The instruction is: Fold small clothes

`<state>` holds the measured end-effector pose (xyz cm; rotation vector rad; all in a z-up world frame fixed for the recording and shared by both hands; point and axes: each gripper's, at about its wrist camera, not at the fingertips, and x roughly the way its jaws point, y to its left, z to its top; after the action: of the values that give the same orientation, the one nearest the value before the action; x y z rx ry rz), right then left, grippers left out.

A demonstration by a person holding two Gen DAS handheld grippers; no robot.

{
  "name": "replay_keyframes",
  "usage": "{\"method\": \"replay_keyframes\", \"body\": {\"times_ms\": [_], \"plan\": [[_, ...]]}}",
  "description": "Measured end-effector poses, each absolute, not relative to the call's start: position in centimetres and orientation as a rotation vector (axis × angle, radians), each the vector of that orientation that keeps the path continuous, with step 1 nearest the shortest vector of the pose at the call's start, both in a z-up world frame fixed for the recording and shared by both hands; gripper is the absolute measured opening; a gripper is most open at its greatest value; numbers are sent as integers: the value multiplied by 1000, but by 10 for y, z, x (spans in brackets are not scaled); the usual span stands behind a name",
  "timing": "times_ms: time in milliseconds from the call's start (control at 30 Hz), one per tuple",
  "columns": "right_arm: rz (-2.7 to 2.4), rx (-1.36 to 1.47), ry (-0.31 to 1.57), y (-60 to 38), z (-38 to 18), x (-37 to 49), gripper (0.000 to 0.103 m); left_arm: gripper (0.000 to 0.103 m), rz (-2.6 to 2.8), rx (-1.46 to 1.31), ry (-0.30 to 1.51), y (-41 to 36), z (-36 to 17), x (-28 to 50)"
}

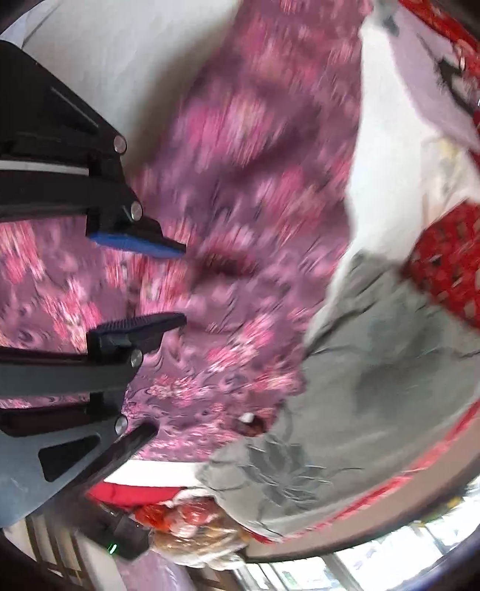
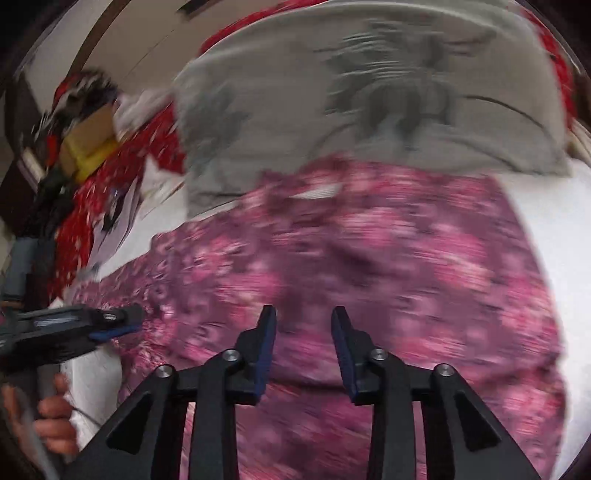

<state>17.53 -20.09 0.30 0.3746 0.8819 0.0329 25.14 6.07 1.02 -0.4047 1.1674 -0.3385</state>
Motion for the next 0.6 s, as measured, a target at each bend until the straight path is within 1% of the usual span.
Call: {"method": "replay_keyframes", "body": {"times_ms": [67,167,200,233,300,333,433,567,600], "plan": [[55,332,903,-172,-2,194,34,54,-291,-440,1130,100,20,251],[74,264,931,-135,-16,213,33,54,-148,-474,1085,171,25,262],[67,232,953,-125,-24,217,35,54,-92,-479,1080,190,23,265],[49,193,949,-117,-30,217,40,54,-18,-497,1074,219,20,270],[33,124,876,-107,-34,208,45,54,75,-552,1078,259,9,274],[25,104,851,-104,-36,203,45,54,132,-610,1082,286,1,277],[32,121,841,-105,-37,201,46,54,243,-720,1084,326,-20,286],[47,145,837,-109,-37,200,47,54,248,-831,1118,342,-47,305],[55,147,837,-111,-38,200,50,54,251,-847,1121,345,-51,312]]}}
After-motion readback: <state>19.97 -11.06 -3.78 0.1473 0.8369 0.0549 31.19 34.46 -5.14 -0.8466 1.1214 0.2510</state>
